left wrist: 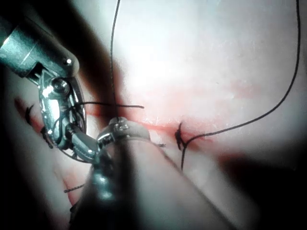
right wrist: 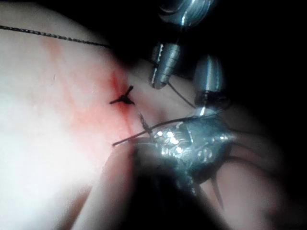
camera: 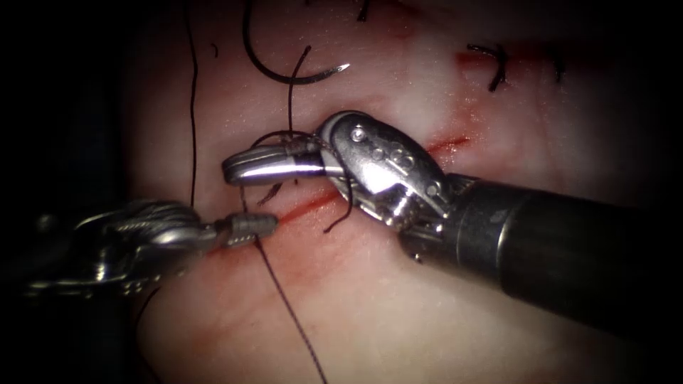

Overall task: Wound Closure
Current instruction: Loop the suture two times counter clockwise around the right needle driver.

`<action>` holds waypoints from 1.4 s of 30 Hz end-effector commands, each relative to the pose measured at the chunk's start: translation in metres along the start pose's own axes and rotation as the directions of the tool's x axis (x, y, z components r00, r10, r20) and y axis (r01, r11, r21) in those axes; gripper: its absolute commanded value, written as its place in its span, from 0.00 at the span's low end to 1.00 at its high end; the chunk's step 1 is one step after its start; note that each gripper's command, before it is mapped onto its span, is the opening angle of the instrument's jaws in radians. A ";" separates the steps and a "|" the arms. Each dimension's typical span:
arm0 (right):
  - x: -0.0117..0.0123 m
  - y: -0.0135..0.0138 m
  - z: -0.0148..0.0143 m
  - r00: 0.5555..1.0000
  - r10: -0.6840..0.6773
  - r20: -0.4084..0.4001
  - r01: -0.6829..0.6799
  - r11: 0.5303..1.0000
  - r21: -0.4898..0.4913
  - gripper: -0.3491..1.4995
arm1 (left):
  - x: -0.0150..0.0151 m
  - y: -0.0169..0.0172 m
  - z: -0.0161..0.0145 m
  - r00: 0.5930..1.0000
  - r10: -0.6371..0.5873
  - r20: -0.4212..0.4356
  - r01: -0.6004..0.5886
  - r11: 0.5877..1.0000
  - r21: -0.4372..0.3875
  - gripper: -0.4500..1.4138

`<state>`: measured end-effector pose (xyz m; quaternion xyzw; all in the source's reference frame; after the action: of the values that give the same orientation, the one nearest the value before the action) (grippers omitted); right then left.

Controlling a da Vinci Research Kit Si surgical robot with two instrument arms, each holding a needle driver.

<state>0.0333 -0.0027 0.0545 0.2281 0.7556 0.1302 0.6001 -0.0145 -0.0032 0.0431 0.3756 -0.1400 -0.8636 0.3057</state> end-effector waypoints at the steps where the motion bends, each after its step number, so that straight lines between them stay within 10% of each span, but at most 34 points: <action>1: -0.0002 0.0003 0.0013 1.000 -0.004 -0.009 0.004 1.000 -0.013 0.00 | -0.0001 -0.0006 0.0007 1.000 0.004 0.002 -0.004 1.000 0.004 0.05; 3: -0.0003 0.0003 0.0018 1.000 -0.004 -0.011 0.004 0.998 -0.055 0.00 | 0.0002 -0.0007 0.0010 1.000 0.004 0.001 -0.004 1.000 0.004 0.05; 6: -0.0004 0.0006 0.0023 1.000 -0.012 -0.005 0.012 0.989 -0.147 0.53 | 0.0012 -0.0007 0.0012 1.000 0.014 -0.007 -0.014 1.000 0.003 0.05; 9: -0.0006 0.0008 0.0025 0.997 -0.017 0.075 0.032 0.979 -0.199 0.79 | 0.0024 -0.0008 0.0010 0.999 0.031 -0.012 -0.031 1.000 0.003 0.05; 19: -0.0025 0.0006 0.0014 0.967 -0.025 0.253 0.083 0.972 -0.219 0.81 | 0.0044 -0.0028 -0.0004 0.992 0.117 -0.047 -0.117 0.993 -0.002 0.05; 29: -0.0039 -0.0012 -0.0006 0.944 -0.051 0.325 0.065 0.997 -0.033 0.73 | 0.0020 -0.0038 -0.0032 0.985 0.164 -0.044 -0.165 0.986 -0.010 0.05; 42: -0.0060 -0.0042 -0.0019 0.924 0.057 0.379 -0.177 0.940 0.291 0.39 | -0.0014 -0.0051 -0.0022 0.970 0.217 -0.110 -0.224 0.973 -0.054 0.05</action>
<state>0.0310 -0.0094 0.0577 0.3913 0.6267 -0.0042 0.6739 -0.0140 0.0011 0.0399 0.3924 -0.1328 -0.8069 0.4211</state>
